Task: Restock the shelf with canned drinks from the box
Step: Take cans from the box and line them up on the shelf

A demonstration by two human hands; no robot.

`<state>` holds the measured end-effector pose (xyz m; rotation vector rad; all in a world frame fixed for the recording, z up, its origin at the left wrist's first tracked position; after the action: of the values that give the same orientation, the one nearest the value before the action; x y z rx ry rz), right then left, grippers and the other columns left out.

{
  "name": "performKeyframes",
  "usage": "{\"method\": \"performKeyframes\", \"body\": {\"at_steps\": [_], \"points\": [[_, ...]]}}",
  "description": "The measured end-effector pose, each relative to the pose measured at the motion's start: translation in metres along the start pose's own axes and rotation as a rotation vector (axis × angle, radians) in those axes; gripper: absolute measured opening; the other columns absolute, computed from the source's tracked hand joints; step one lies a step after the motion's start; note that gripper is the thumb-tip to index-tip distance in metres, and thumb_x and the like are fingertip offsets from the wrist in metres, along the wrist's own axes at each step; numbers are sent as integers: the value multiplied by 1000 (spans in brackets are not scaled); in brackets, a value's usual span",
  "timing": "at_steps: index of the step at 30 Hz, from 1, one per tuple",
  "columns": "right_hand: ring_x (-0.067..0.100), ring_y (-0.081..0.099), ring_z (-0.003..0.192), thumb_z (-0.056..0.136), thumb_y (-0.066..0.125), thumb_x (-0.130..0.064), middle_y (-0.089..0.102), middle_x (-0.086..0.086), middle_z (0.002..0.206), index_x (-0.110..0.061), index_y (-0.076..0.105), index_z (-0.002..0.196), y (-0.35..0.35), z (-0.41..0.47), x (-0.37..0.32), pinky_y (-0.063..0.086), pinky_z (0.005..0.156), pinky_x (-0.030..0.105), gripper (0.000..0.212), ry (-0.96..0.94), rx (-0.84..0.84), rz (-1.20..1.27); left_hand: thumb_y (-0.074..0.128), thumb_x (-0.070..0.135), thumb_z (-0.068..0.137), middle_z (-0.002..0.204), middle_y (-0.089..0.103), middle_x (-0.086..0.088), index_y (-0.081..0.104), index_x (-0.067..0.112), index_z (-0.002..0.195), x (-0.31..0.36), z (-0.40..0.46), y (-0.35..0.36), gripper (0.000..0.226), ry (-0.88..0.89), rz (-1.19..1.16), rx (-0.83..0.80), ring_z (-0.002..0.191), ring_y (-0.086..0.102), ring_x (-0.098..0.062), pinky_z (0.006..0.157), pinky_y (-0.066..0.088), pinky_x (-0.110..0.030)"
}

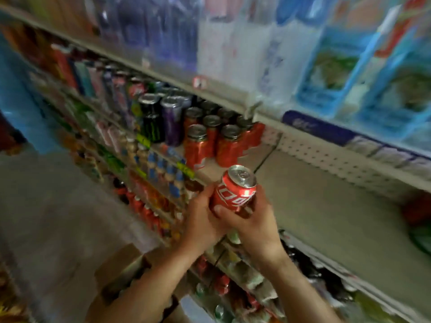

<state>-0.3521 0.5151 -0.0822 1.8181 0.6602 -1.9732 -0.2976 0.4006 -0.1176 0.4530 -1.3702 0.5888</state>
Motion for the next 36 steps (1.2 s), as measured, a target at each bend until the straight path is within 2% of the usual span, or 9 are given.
{"method": "performKeyframes", "body": {"at_steps": [3,6,9,12,17,19,23,31,36], "points": [[-1,68,95,66,90,-17,72,-9,104,-23,58,122,-31,6,-7,56,79,18,64,-52,154,-101,85,32,63,107,71,1,59,29,112,4,17,33,56,48,117,-179,103,68,-18,90,55,-51],[-6,67,89,62,91,-21,71,-13,100,-25,59,118,-55,31,1,54,76,15,65,-63,233,-222,84,46,63,111,67,11,55,35,117,1,39,46,62,149,359,-303,104,64,-6,88,56,-36],[-7,66,84,59,92,-17,70,-12,96,-23,60,114,-72,57,17,55,74,19,64,-27,288,-298,78,54,71,92,61,14,61,30,105,8,56,47,46,290,591,-399,85,61,-5,68,44,-15],[-14,64,74,60,91,-4,70,-6,93,-13,61,111,-80,79,29,49,66,9,60,-14,325,-254,76,52,76,90,61,14,64,24,103,22,66,41,40,366,685,-428,80,58,-5,66,46,-22],[-10,64,74,64,85,7,66,3,100,-1,56,122,-82,98,27,48,62,4,65,-6,381,-235,66,55,82,114,66,5,63,21,118,19,89,30,49,357,910,-469,103,62,-14,83,51,-31],[3,63,85,64,89,-3,64,1,108,-7,52,129,-82,100,35,51,67,8,75,43,388,-297,61,59,84,123,64,2,61,21,124,7,98,26,55,313,1032,-541,110,61,-18,88,51,-34],[19,64,107,57,90,-44,66,0,120,-23,52,125,-89,103,52,54,94,39,81,152,436,-545,54,63,87,124,62,4,63,21,121,-6,102,23,55,371,1112,-624,111,59,-17,87,48,-30],[11,60,97,70,83,-44,68,-5,111,-23,62,113,-103,144,47,44,83,25,52,179,550,-520,47,73,84,122,59,9,63,26,119,-14,111,19,61,335,1078,-706,112,56,-15,89,48,-31],[21,63,106,78,75,-41,69,0,114,-23,63,115,-109,163,46,49,91,30,43,195,627,-519,52,70,83,122,58,7,61,26,118,-12,113,20,57,341,1113,-716,112,55,-16,90,47,-31]]}}
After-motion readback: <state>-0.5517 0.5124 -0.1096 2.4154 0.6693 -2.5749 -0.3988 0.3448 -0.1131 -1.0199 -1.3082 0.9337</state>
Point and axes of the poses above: each hand's wrist, its own z-axis towards the middle knuckle, its own y-axis out of the palm, x = y × z, the point moved 5 cm from there along z, towards the middle knuckle
